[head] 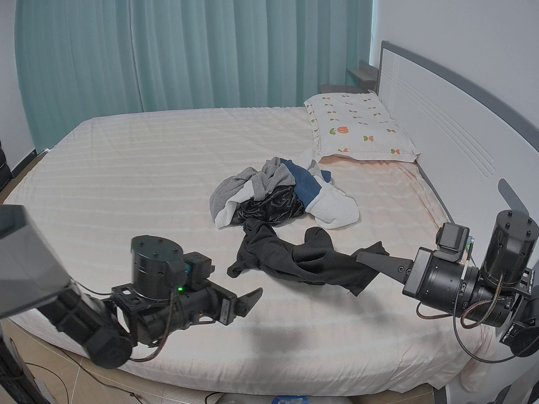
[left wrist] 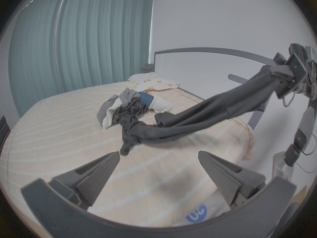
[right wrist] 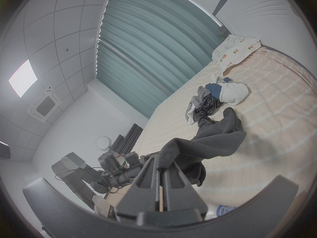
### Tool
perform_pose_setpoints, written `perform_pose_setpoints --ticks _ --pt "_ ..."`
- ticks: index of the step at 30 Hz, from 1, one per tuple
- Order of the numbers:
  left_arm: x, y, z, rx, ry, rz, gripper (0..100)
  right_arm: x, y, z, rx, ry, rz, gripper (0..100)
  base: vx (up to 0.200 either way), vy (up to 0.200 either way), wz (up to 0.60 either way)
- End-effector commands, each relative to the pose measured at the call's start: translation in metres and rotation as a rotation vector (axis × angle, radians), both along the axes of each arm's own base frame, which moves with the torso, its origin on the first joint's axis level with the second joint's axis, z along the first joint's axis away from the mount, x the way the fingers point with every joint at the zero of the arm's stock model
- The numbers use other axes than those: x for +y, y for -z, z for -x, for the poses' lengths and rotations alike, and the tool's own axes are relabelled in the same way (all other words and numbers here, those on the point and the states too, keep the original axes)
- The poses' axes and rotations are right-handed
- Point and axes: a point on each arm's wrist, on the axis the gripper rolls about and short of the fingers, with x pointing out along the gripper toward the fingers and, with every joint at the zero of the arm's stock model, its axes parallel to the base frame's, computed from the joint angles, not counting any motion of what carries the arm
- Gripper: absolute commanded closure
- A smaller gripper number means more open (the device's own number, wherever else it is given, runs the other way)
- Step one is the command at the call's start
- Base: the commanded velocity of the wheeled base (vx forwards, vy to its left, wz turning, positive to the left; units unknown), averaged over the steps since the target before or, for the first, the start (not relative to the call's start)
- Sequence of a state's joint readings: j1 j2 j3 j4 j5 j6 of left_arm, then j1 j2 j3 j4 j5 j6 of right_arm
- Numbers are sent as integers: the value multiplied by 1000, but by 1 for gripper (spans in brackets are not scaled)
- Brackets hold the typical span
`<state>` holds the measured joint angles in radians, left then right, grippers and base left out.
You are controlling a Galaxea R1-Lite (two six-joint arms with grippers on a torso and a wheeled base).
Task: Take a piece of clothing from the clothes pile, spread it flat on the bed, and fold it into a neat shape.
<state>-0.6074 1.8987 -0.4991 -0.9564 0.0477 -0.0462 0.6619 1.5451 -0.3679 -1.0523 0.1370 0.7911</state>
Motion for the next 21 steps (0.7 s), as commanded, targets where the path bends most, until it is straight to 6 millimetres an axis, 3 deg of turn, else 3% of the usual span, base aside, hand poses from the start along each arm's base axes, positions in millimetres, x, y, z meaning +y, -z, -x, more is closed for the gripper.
perform_pose_setpoints --ticks 1,12,21 --pt "-34 44 -24 7 -3 -24 0 -2 -28 9 -60 -18 -36 100 0 0 0" --pt "-55 69 -61 -49 -48 7 0 9 -68 14 -133 -66 -42 100 0 0 0" --pt "-62 82 -83 -65 -75 23 0 14 -83 17 -176 -91 -47 100 0 0 0"
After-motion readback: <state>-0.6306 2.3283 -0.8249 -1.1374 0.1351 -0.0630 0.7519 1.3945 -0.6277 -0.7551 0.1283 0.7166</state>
